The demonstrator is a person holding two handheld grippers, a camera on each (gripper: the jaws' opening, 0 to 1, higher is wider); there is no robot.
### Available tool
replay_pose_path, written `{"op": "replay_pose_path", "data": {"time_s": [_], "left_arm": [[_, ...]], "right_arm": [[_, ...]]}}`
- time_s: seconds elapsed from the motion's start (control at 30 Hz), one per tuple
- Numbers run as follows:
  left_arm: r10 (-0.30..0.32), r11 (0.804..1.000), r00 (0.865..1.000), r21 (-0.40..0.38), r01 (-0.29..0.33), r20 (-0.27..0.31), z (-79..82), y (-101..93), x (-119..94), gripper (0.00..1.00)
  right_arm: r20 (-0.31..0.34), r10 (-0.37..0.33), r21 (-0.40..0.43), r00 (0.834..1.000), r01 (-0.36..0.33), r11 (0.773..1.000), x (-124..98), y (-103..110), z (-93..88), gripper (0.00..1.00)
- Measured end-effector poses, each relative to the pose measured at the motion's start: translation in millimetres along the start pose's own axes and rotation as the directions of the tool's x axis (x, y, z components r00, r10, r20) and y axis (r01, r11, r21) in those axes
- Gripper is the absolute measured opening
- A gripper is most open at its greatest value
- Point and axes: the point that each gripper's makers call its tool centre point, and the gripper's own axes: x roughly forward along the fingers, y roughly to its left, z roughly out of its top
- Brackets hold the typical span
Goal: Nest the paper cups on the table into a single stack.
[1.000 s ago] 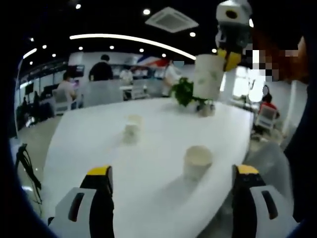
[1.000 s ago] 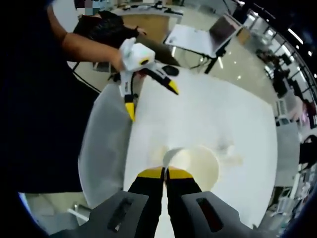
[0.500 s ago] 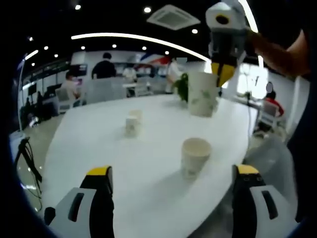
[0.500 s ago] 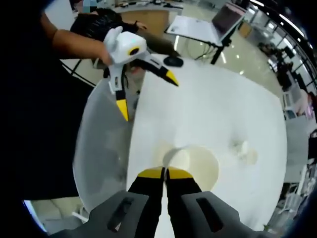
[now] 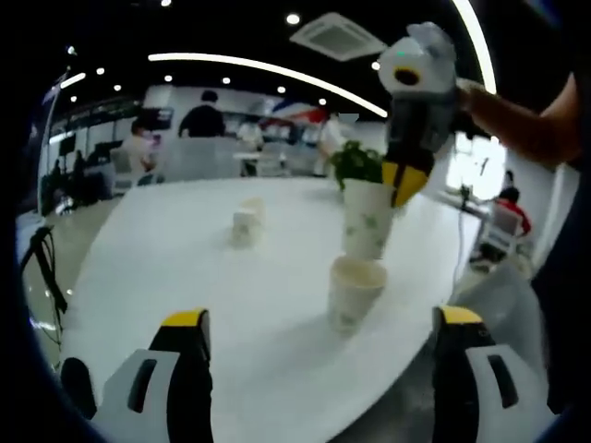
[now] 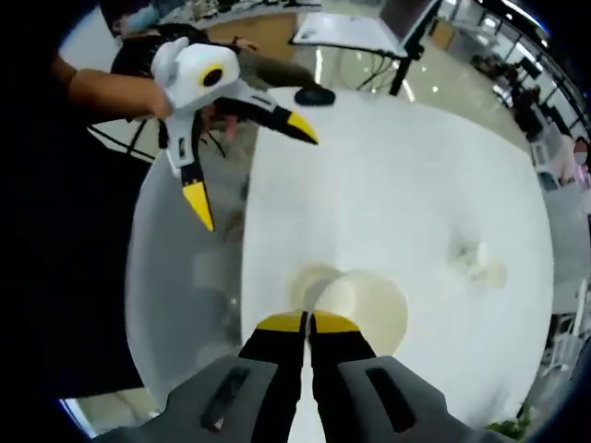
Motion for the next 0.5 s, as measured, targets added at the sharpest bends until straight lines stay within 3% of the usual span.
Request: {"op": "replay_pose_path", "data": {"time_s": [0.27, 0.33, 0.5], "left_arm": [[0.015, 1.0, 1.0, 0.027, -0.014, -0.018, -9.2, -10.0, 14.7, 0.97], [-0.004, 0.998, 0.999, 0.063, 0.008, -0.052, -14.6, -14.1, 16.9, 0.96], [0.0, 1.0, 0.999, 0.016, 0.001, -0.046, -14.7, -10.1, 14.6, 0.96]], "right_arm": [[0.001, 0.009, 0.045, 1.0, -0.009, 0.999, 24.3, 0.1, -6.6, 0.0], [0.002, 0.009, 0.054, 1.0, -0.009, 0.999, 29.7, 0.2, -7.5, 0.0], [-0.004, 0.008, 0.065, 1.0, -0.008, 0.998, 42.3, -0.5, -9.5, 0.0]]}}
